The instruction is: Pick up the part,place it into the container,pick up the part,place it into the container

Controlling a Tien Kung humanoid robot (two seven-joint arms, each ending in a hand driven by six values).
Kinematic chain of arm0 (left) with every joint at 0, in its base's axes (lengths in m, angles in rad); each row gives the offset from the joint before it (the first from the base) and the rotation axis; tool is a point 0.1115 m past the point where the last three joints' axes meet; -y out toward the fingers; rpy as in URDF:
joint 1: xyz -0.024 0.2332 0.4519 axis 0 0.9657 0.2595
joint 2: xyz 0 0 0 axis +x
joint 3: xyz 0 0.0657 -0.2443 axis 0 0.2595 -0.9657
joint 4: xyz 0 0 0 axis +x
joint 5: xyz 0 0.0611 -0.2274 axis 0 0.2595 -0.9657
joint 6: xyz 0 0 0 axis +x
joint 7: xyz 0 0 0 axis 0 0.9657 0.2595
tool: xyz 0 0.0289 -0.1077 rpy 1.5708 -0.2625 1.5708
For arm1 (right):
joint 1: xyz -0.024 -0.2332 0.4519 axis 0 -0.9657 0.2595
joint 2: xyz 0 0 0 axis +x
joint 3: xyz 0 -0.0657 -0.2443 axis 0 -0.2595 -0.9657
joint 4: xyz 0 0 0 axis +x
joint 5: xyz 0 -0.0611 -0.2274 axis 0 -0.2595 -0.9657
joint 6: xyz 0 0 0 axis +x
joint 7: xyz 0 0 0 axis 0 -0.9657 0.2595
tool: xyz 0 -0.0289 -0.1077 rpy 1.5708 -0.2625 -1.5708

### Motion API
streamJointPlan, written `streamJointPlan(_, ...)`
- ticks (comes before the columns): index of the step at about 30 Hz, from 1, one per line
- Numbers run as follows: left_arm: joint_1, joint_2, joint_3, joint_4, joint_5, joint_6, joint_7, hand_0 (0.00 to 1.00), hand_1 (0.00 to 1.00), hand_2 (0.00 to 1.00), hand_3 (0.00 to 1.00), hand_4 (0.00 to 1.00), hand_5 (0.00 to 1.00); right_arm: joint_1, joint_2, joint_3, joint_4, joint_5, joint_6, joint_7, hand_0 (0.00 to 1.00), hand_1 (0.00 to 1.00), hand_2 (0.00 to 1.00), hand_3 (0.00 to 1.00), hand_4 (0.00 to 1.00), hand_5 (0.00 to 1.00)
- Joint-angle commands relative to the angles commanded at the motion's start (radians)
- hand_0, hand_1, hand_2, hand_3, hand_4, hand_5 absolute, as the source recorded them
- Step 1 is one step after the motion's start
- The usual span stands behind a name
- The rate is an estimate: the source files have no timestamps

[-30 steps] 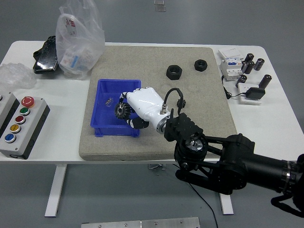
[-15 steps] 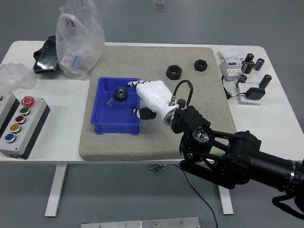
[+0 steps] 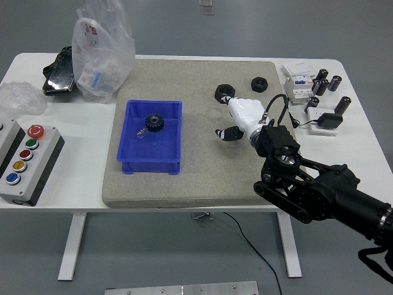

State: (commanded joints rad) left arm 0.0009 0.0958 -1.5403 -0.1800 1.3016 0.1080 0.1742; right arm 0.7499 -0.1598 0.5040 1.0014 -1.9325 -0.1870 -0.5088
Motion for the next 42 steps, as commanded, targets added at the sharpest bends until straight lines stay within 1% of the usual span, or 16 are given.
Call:
streamJointPlan(1, 0.000, 0.000, 0.000, 0.000, 0.000, 0.000, 0.001, 0.665, 0.622, 0.586, 0.651, 0.759, 0.369, 0.001, 0.002, -0.006, -0.014, 0.007, 0.001, 0.001, 0.314, 0.640, 0.816, 0.857, 0.873, 0.369)
streamJointPlan(2, 0.001, 0.000, 0.000, 0.000, 0.000, 0.000, 0.001, 0.666, 0.622, 0.586, 0.651, 0.759, 0.369, 0.001, 0.004, -0.012, -0.029, 0.014, 0.002, 0.002, 0.312, 0.635, 0.777, 0.833, 0.874, 0.389)
streamJointPlan(5, 0.001, -0.001, 0.000, 0.000, 0.001, 0.000, 0.002, 0.666, 0.622, 0.586, 0.651, 0.759, 0.369, 0.006, 0.011, -0.035, -0.080, 0.037, 0.001, 0.009, 0.312, 0.635, 0.777, 0.833, 0.874, 0.389)
streamJointPlan(7, 0.001, -0.001, 0.001, 0.000, 0.001, 0.000, 0.002, 0.666, 0.622, 0.586, 0.651, 0.759, 0.369, 0.007, 0.013, -0.044, -0.102, 0.051, -0.003, 0.014, 0.312, 0.635, 0.777, 0.833, 0.874, 0.389)
streamJointPlan(8, 0.001, 0.000, 0.001, 0.000, 0.000, 0.000, 0.002, 0.666, 0.622, 0.586, 0.645, 0.759, 0.369, 0.007, 0.014, -0.048, -0.113, 0.058, -0.008, 0.017, 0.295, 0.530, 0.593, 0.638, 0.348, 0.268)
streamJointPlan(13, 0.001, -0.001, 0.003, 0.000, 0.000, 0.000, 0.003, 0.666, 0.622, 0.586, 0.645, 0.759, 0.369, 0.007, 0.018, -0.055, -0.136, 0.092, -0.043, 0.038, 0.295, 0.530, 0.593, 0.638, 0.348, 0.268)
streamJointPlan(14, 0.001, -0.001, 0.003, 0.000, -0.001, 0.000, 0.003, 0.667, 0.621, 0.586, 0.644, 0.759, 0.369, 0.008, 0.019, -0.057, -0.138, 0.099, -0.050, 0.043, 0.271, 0.480, 0.461, 0.503, 0.349, 0.106)
streamJointPlan(19, -0.001, -0.001, 0.007, 0.000, -0.003, -0.001, 0.001, 0.667, 0.621, 0.586, 0.644, 0.759, 0.369, 0.010, 0.026, -0.071, -0.141, 0.125, -0.077, 0.065, 0.271, 0.480, 0.461, 0.503, 0.349, 0.106)
streamJointPlan(20, -0.001, -0.001, 0.007, 0.000, -0.003, -0.001, 0.001, 0.667, 0.622, 0.586, 0.644, 0.759, 0.369, 0.010, 0.028, -0.075, -0.142, 0.129, -0.080, 0.068, 0.268, 0.462, 0.404, 0.438, 0.343, 0.083)
streamJointPlan(25, -0.001, -0.001, 0.009, 0.000, -0.004, -0.001, 0.000, 0.667, 0.622, 0.586, 0.644, 0.759, 0.369, 0.008, 0.033, -0.102, -0.152, 0.151, -0.091, 0.080, 0.268, 0.462, 0.404, 0.438, 0.343, 0.083)
streamJointPlan(26, -0.001, -0.001, 0.009, 0.000, -0.005, -0.001, 0.000, 0.667, 0.622, 0.586, 0.641, 0.759, 0.369, 0.007, 0.033, -0.107, -0.151, 0.152, -0.092, 0.081, 0.266, 0.461, 0.398, 0.433, 0.332, 0.063)
streamJointPlan(29, 0.001, -0.001, 0.009, 0.000, -0.006, 0.000, 0.000, 0.667, 0.622, 0.586, 0.641, 0.759, 0.369, 0.001, 0.030, -0.113, -0.138, 0.151, -0.094, 0.081, 0.266, 0.461, 0.398, 0.433, 0.332, 0.063)
streamJointPlan(31, 0.001, -0.001, 0.009, 0.000, -0.007, 0.000, -0.001, 0.667, 0.622, 0.586, 0.641, 0.759, 0.369, -0.001, 0.024, -0.107, -0.116, 0.140, -0.094, 0.078, 0.266, 0.461, 0.398, 0.433, 0.332, 0.063)
streamJointPlan(34, 0.002, -0.001, 0.009, 0.000, -0.007, 0.000, -0.002, 0.667, 0.622, 0.586, 0.641, 0.759, 0.369, -0.004, 0.007, -0.085, -0.057, 0.115, -0.090, 0.067, 0.266, 0.459, 0.393, 0.434, 0.334, 0.059)
streamJointPlan(38, 0.002, -0.002, 0.008, 0.000, -0.006, 0.000, -0.002, 0.667, 0.622, 0.587, 0.639, 0.759, 0.369, -0.004, -0.012, -0.067, 0.033, 0.081, -0.084, 0.051, 0.268, 0.459, 0.395, 0.436, 0.336, 0.055)
streamJointPlan(42, 0.002, -0.002, 0.008, 0.000, -0.006, 0.000, -0.002, 0.667, 0.622, 0.587, 0.639, 0.759, 0.369, -0.003, -0.016, -0.079, 0.131, 0.046, -0.078, 0.042, 0.268, 0.459, 0.395, 0.436, 0.336, 0.055)
